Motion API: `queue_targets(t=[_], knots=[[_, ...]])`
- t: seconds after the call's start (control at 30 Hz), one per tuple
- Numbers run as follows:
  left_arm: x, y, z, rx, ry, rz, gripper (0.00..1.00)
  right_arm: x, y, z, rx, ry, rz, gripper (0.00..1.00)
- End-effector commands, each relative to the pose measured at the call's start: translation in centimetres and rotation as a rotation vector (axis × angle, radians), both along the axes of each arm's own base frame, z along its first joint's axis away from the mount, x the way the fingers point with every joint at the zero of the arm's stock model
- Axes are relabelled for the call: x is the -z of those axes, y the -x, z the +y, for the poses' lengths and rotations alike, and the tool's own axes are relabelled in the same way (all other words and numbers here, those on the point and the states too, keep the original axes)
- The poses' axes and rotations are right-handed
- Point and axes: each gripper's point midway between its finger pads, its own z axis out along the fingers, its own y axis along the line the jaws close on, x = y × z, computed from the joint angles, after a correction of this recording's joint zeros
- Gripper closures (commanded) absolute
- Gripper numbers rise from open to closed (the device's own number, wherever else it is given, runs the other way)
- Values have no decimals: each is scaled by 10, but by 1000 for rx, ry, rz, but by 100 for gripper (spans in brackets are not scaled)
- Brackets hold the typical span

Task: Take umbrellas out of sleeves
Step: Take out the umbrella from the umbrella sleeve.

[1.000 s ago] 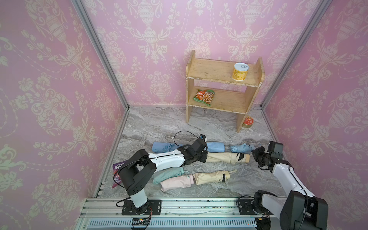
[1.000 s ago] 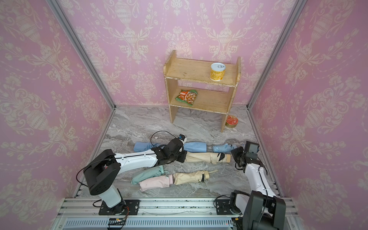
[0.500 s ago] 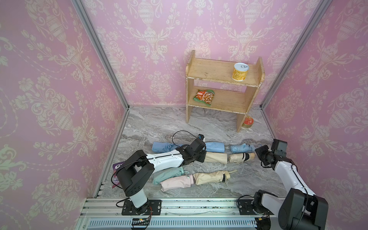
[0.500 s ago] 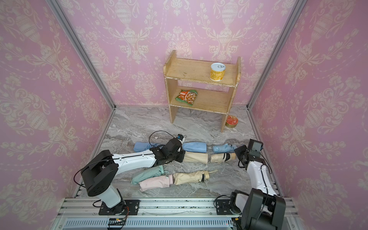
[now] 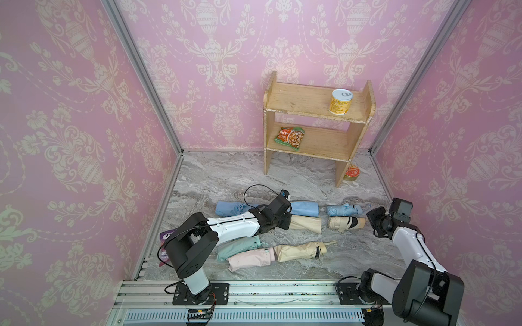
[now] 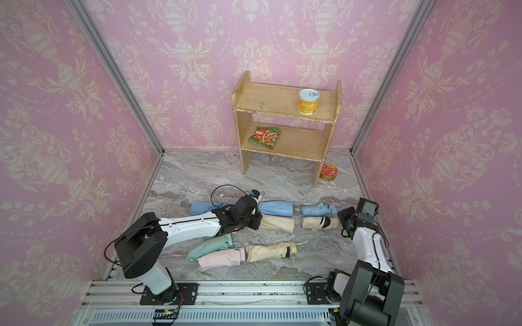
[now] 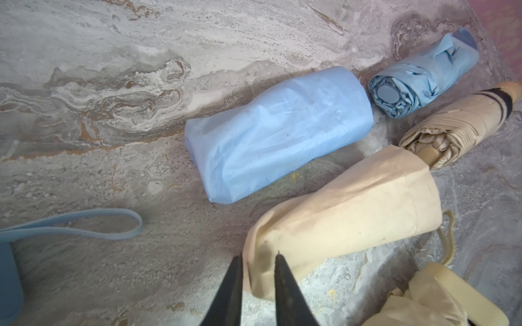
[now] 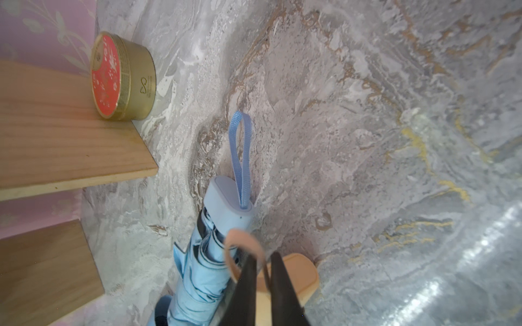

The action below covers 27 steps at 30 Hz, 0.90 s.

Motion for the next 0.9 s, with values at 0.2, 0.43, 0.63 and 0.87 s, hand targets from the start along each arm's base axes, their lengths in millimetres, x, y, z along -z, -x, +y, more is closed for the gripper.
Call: queue_targets(t=[0.2,0.43,0.63,0.87], knots=[[-27,8,15,10,25,-36,50,-28,-9,2,-26,1,-84,39],[-42,32,23,48,90,-22,43,-48,6,28,-102,-36,-132,25],[-46,61,14,180,91,-30,37,-58,19,73,-276,-39,-156,16],[-41,87,-9,353,43,-41,32,-79,23,131,-592,45,-202,10]])
